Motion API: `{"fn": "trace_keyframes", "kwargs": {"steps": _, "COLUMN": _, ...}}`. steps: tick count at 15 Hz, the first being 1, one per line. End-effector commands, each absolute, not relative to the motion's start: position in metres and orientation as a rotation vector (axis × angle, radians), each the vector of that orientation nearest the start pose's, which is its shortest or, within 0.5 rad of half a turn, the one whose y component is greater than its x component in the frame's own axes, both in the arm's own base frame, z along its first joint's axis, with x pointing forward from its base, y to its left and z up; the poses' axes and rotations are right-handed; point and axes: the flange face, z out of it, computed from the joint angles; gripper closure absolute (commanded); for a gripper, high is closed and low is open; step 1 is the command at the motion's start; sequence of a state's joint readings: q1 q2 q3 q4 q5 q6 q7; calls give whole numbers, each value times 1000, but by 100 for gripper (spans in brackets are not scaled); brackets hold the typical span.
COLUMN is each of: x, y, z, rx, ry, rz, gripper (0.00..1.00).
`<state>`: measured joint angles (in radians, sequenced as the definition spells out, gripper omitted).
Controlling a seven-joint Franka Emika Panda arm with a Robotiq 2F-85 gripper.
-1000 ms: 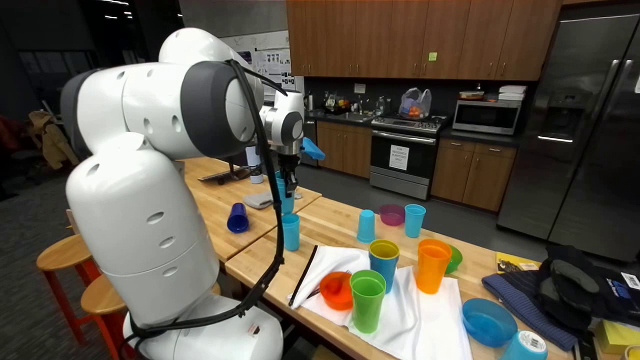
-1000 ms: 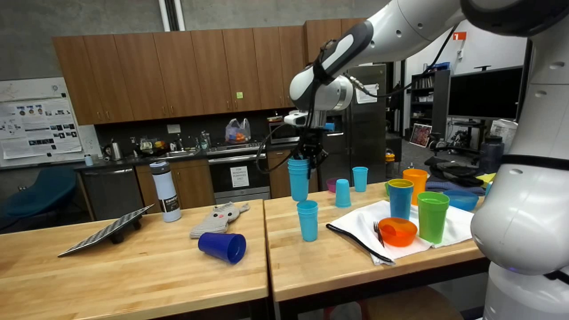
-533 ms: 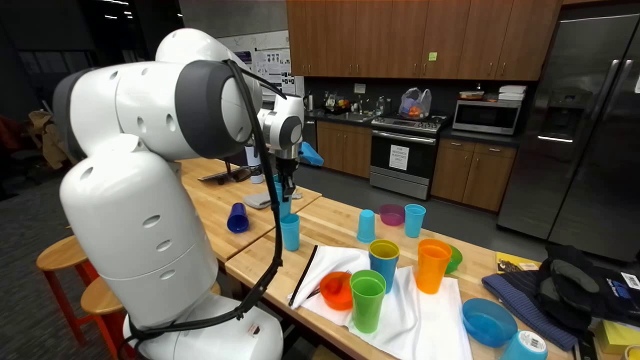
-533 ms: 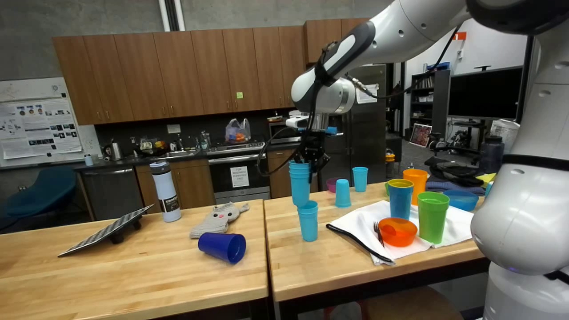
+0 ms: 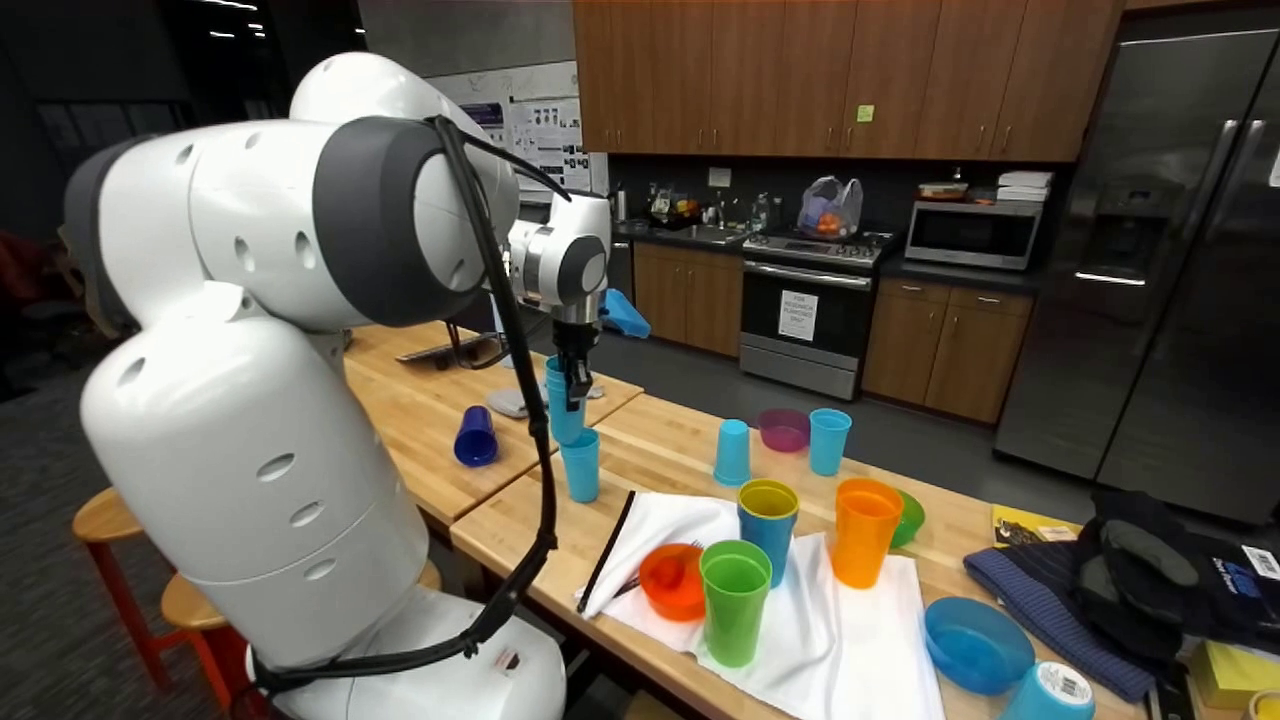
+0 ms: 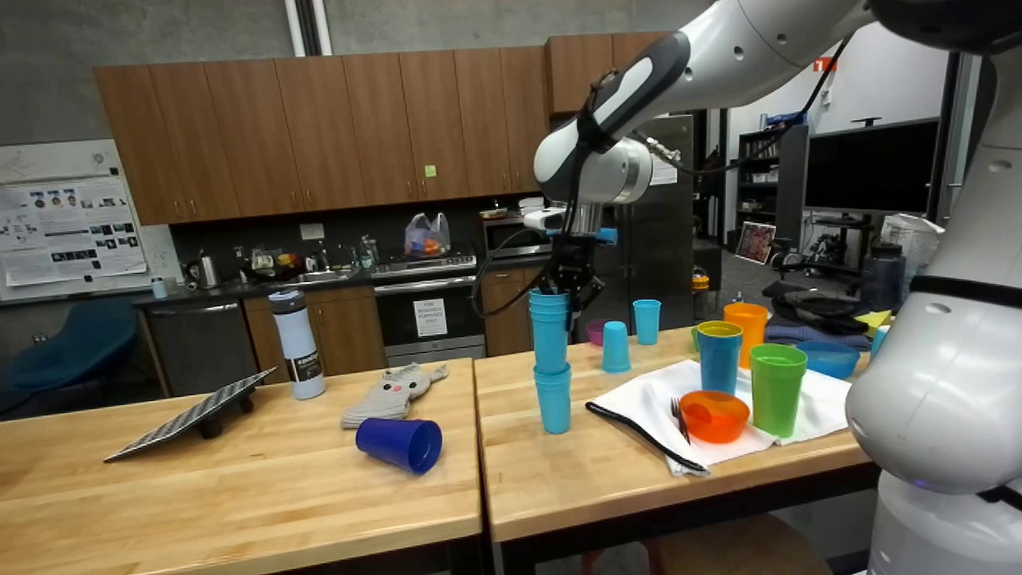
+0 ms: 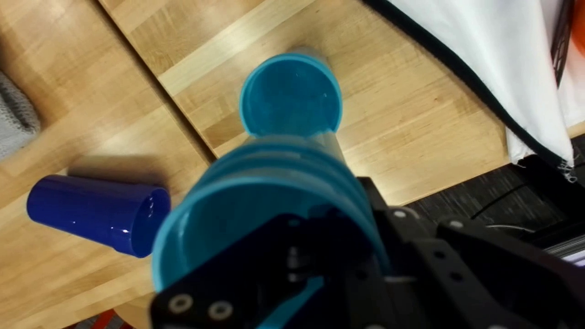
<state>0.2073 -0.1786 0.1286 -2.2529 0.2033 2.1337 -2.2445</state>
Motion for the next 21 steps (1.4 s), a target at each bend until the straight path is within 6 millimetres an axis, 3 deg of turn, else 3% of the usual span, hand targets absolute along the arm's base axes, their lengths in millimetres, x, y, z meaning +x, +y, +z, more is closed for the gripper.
{"fn": "trace_keyframes", "kwargs": {"steps": 1, "x": 454, "y": 159, "z": 450, "rx": 1085, "ry": 2969, "rz": 295, "gripper": 98}}
{"fn": "trace_keyframes", "kwargs": {"steps": 7, "x": 458, "y": 146, "z": 447, "rx": 1119, "ry": 2939, "rz": 331, "gripper": 98}}
{"fn": "trace_keyframes", "kwargs": {"steps": 21, "x": 468, "y": 150, "z": 448, "rx": 1076, "ry": 2926, "rz": 363, "gripper": 98}}
